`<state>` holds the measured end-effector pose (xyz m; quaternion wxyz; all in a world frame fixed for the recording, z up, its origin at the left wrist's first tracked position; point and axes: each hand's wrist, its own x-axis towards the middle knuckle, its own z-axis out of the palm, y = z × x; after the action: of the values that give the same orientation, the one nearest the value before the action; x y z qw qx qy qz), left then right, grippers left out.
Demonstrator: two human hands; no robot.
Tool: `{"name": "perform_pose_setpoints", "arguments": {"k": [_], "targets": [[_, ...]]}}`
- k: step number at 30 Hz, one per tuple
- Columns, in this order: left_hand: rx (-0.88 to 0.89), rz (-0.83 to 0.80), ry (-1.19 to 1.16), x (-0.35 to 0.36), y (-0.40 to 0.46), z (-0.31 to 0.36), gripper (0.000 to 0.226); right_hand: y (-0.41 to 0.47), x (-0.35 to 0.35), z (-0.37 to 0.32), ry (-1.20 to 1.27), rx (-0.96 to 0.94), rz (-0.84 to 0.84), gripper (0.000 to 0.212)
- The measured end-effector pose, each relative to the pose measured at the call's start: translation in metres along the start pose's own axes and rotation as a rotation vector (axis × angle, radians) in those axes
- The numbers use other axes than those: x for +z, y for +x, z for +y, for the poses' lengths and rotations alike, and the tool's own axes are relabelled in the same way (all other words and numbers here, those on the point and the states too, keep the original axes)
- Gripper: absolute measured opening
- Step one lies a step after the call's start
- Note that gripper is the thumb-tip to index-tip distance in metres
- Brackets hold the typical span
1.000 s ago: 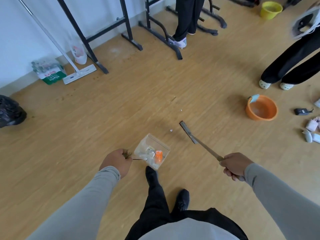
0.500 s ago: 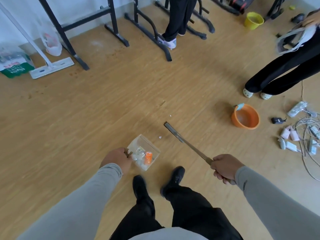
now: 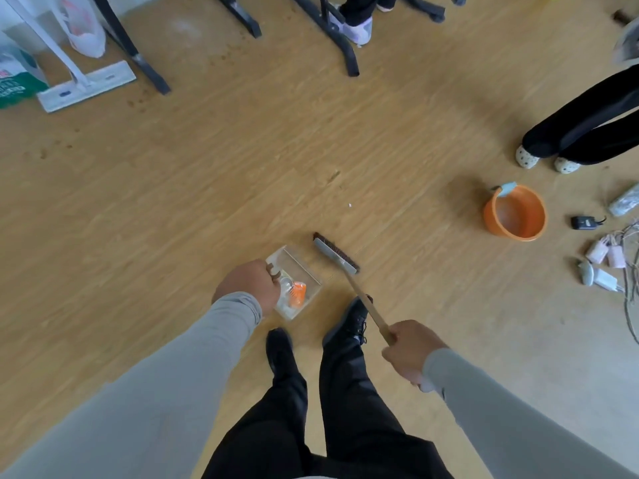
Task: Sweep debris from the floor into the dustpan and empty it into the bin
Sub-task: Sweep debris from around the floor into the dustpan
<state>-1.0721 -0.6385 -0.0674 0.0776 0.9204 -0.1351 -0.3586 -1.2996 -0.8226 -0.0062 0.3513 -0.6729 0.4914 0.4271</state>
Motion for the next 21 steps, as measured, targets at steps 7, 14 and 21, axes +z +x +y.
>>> {"name": "perform_pose_setpoints", "arguments": {"k": [7, 14, 21], "targets": [[-0.018, 0.002, 0.028, -0.001, -0.004, -0.004, 0.017, -0.045, -0.084, 0.057, 0.316, 0.017, -0.083, 0.052], [-0.008, 0.003, 0.016, -0.005, -0.007, 0.000, 0.016, -0.003, -0.046, 0.001, 0.133, -0.045, 0.087, 0.038], [-0.024, -0.010, 0.041, -0.008, -0.005, 0.001, 0.019, -0.001, -0.072, 0.007, 0.257, -0.034, -0.170, 0.047]]}}
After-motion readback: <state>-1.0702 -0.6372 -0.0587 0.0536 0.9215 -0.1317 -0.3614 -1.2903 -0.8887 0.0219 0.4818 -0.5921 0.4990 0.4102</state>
